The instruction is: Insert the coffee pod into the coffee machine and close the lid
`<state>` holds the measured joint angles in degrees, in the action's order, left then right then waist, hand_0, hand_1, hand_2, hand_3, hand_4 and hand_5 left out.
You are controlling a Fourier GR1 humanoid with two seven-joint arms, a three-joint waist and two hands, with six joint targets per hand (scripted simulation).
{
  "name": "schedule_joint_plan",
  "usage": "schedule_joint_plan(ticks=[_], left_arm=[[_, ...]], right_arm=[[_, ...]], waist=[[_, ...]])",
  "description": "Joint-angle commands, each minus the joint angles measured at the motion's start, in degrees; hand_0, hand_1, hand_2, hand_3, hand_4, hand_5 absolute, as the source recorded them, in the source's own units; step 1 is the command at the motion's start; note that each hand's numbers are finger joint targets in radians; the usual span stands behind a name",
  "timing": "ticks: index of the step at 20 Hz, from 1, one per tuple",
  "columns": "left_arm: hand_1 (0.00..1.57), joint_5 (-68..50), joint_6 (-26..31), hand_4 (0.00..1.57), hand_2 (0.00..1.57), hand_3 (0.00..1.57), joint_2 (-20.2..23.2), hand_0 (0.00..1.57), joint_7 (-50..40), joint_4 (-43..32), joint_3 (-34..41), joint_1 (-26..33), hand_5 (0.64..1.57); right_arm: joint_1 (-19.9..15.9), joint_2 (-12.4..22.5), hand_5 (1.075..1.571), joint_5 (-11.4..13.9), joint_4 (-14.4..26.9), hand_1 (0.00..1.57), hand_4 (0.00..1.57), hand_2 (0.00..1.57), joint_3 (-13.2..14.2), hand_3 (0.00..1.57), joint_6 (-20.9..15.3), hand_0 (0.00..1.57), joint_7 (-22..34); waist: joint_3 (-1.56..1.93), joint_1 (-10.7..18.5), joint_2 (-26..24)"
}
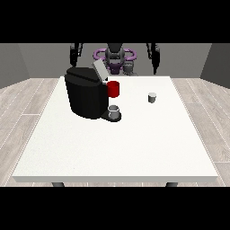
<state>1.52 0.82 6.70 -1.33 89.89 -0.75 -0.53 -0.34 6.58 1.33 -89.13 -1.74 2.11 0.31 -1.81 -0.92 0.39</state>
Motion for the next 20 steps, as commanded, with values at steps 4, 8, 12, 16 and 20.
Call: schedule_joint_plan(ticks=[4, 8, 12, 16, 20], left_arm=[[0.00, -5.32, 6.48, 0.31, 0.00, 0.00, 2.37, 0.00, 8.89, -0.97, 3.47, 1.71, 1.571], [0.00, -2.06, 6.33, 0.32, 0.00, 0.00, 4.17, 0.00, 9.28, -0.23, 2.48, 1.72, 1.571], [0.00, 2.03, 4.15, 0.00, 0.00, 0.00, 7.16, 0.00, 8.64, -4.15, 4.89, -3.49, 1.571], [0.00, -4.16, 11.16, 0.00, 0.00, 0.00, 14.55, 0.00, 4.67, -12.07, 12.12, -10.35, 1.571], [0.00, -1.39, 11.29, 0.00, 0.00, 0.00, 15.37, 0.00, 4.23, -18.61, 11.24, -14.54, 1.571]], right_arm=[[2.14, -0.50, 1.571, -1.25, 1.14, 0.00, 0.13, 0.00, 1.89, 0.00, -0.18, 0.00, -0.13], [1.47, -5.66, 1.571, -1.42, 1.06, 0.00, 0.11, 0.00, 5.62, 0.00, -8.33, 0.00, -5.34], [2.41, -5.87, 1.571, -0.90, -0.53, 0.00, 0.14, 0.00, 3.74, 0.00, -7.00, 0.00, -7.32], [-0.09, -3.92, 1.571, -3.66, -1.23, 0.00, 0.17, 0.00, 4.96, 0.00, -4.01, 0.00, -7.20], [-2.84, -6.52, 1.571, -0.87, -2.40, 0.00, 0.13, 0.00, 1.89, 0.00, -8.02, 0.00, -4.98]], waist=[[1.80, 1.25, -1.65], [1.84, -0.01, -2.75], [1.82, -3.39, -1.16], [1.81, -5.39, 2.49], [1.80, -6.28, 5.29]])
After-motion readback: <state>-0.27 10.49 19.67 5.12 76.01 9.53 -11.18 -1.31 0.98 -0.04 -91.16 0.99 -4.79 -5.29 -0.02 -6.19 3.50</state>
